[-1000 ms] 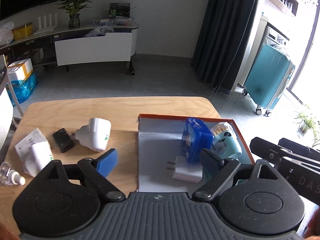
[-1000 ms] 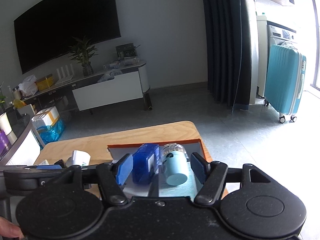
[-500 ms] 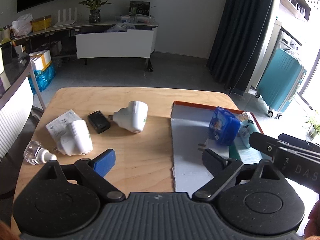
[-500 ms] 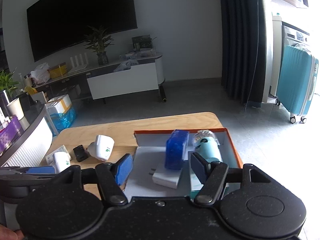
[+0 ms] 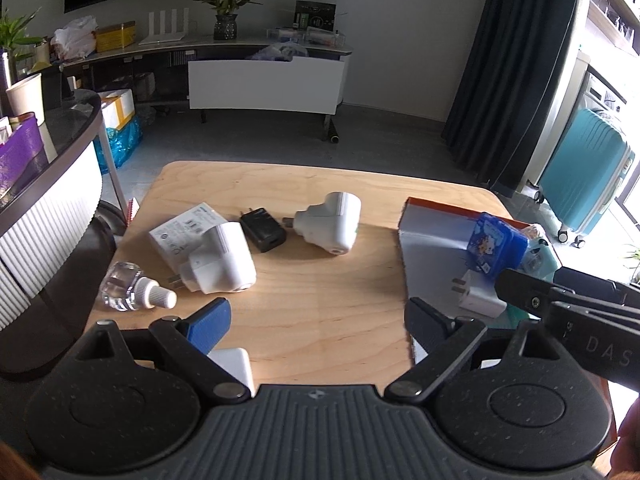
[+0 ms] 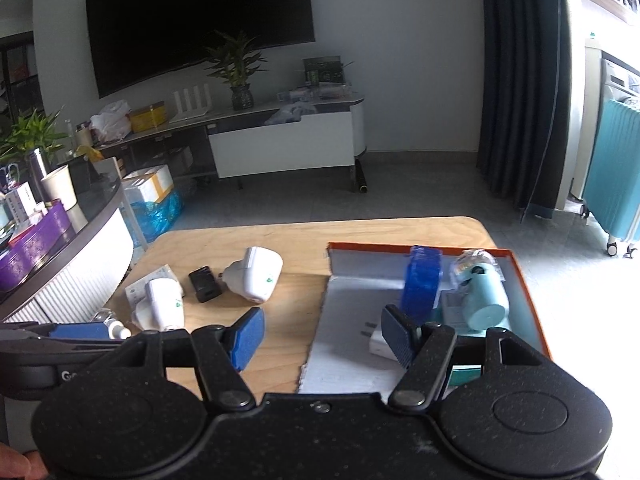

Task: Organize rigid objects
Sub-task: 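Withdraw both tools from the box toward the remaining table objects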

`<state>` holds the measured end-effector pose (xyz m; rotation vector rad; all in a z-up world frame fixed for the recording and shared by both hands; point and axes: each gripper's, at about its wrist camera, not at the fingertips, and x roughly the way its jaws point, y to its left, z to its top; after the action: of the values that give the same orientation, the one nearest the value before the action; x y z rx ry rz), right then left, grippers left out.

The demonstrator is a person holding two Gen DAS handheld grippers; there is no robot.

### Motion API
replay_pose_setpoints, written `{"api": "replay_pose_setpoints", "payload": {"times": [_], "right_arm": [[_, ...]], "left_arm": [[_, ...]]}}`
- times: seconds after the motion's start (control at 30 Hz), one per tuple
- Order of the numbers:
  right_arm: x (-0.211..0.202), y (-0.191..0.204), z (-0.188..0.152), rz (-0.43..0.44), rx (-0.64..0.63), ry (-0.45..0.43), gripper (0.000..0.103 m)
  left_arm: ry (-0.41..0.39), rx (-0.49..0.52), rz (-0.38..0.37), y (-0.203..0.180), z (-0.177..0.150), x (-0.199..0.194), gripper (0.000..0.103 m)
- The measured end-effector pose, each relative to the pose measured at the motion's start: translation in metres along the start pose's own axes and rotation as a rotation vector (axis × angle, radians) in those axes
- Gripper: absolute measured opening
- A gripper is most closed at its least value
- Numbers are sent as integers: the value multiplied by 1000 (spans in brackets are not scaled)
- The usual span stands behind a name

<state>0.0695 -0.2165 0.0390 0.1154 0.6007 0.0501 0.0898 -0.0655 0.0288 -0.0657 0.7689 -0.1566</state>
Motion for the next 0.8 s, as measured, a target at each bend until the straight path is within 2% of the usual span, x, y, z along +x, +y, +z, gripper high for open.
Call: {"api": "replay_pose_setpoints", "payload": {"times": [0.8], "right_arm": [[17, 63, -13, 75, -74, 53, 78]], "left_arm": [[21, -26, 29, 64, -14, -8, 96]]}}
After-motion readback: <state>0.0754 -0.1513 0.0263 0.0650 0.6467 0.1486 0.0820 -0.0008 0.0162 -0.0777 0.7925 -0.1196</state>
